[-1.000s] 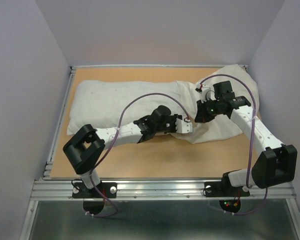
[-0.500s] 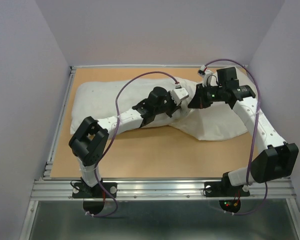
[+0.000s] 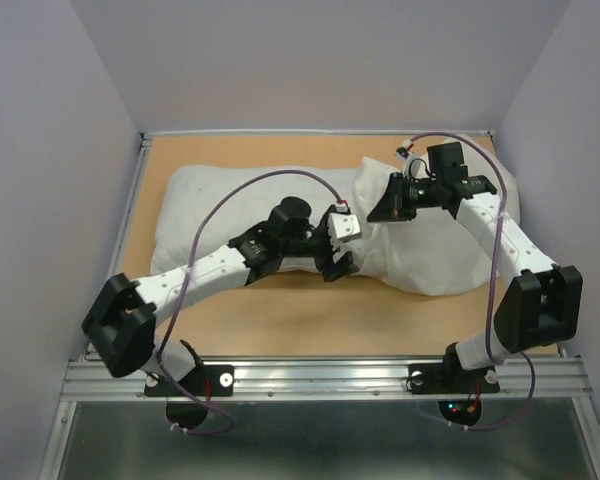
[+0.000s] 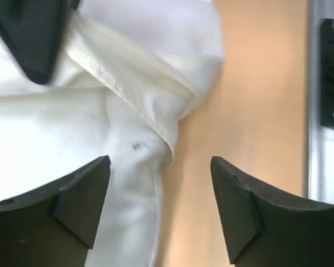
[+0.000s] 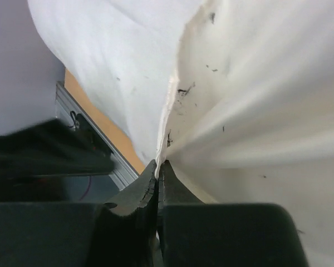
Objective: Put the pillow into the pillowcase
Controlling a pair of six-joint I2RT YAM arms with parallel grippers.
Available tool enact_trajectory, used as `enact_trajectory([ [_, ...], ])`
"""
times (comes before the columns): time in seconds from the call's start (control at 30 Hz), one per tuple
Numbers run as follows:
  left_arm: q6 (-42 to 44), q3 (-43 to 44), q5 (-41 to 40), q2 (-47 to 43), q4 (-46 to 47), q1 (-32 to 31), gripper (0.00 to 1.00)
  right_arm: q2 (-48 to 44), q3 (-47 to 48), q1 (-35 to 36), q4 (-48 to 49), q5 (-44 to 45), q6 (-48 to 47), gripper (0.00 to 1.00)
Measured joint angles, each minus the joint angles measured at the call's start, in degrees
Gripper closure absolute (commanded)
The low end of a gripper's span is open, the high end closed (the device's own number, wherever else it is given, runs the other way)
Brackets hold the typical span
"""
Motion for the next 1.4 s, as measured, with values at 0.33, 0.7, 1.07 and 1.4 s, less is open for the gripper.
enact_trajectory([
  [0.33, 13.2, 16.5, 8.2, -10.7, -23.8, 13.9, 0.02, -4.2, -13.4, 3.1, 0.1, 5.6, -9.9, 0.84],
  [0.7, 23.7, 59.1, 13.8, 34.6, -39.0, 31.0, 0.01, -4.4, -13.3, 8.3, -2.1, 14.5, -20.2, 0.57],
  [1.07, 39.5, 68.3, 22.8, 52.3, -60.1, 28.4, 0.96, -2.6, 4.1, 4.8, -8.2, 21.4, -21.0, 0.14],
  [1.4, 41.9, 46.2, 12.8, 30.7, -51.3, 22.3, 1.0, 27.9, 42.6, -8.0, -12.5, 22.7, -20.6, 0.22],
])
